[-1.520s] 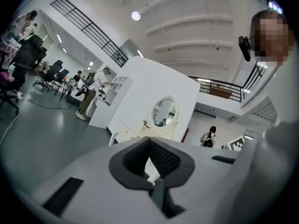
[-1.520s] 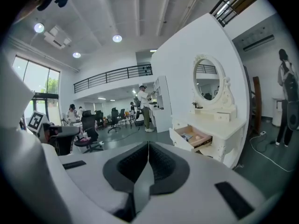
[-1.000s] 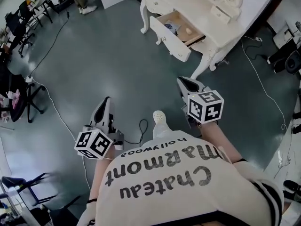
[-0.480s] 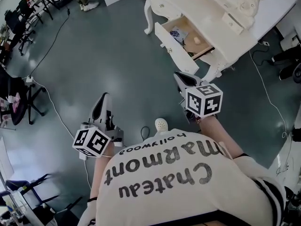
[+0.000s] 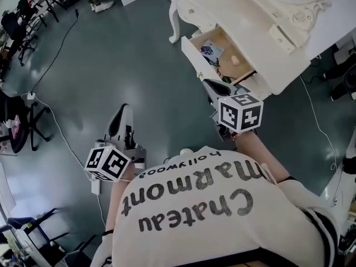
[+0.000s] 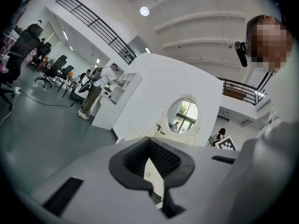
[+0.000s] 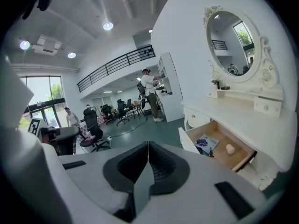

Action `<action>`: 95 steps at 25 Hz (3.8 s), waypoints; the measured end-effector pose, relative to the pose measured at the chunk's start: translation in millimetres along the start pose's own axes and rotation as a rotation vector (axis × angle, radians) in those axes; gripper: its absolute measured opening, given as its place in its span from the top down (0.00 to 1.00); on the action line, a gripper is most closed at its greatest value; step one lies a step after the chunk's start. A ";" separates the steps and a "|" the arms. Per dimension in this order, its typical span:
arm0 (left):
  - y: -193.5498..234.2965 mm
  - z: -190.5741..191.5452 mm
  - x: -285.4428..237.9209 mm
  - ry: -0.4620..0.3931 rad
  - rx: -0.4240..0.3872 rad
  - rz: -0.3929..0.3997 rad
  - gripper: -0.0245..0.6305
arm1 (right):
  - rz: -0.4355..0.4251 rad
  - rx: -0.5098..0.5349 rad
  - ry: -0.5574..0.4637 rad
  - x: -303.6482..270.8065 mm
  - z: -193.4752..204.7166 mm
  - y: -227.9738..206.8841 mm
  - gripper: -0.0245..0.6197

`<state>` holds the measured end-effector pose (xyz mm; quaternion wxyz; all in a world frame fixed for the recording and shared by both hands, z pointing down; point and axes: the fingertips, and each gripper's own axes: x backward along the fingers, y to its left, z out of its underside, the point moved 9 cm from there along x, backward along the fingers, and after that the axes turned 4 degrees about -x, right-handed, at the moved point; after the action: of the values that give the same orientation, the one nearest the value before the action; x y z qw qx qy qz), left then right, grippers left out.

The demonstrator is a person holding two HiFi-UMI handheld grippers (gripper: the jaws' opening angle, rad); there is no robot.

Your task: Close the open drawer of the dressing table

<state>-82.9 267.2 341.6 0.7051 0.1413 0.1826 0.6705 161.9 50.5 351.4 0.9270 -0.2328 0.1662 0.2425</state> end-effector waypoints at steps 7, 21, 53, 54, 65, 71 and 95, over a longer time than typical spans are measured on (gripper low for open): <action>14.3 13.1 -22.1 0.016 0.032 -0.066 0.95 | -0.034 -0.063 0.068 -39.4 16.1 -26.2 0.92; 52.4 3.4 -70.8 0.120 0.041 -0.057 0.95 | 0.090 -0.496 0.166 -92.7 79.4 -63.8 0.92; 200.3 -115.8 -276.7 0.236 -0.038 0.249 0.95 | 0.803 -1.087 -0.186 -189.5 102.5 -106.2 0.67; 202.5 -117.0 -279.9 0.236 -0.038 0.253 0.95 | 0.824 -1.082 -0.180 -191.3 101.7 -106.8 0.66; 223.4 -114.0 -303.8 0.271 -0.014 0.262 0.95 | 0.944 -1.090 -0.164 -203.9 100.7 -120.9 0.71; 225.4 -112.1 -312.8 0.263 -0.008 0.254 0.95 | 0.969 -1.039 -0.074 -206.9 97.1 -132.9 0.73; 195.3 -113.1 -360.2 0.284 -0.006 0.239 0.95 | 0.978 -1.016 0.009 -202.5 78.8 -175.0 0.74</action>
<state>-320.2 -85.2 351.9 0.5881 0.0637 0.2604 0.7631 101.9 -119.9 564.0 0.4876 -0.5365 0.1218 0.6779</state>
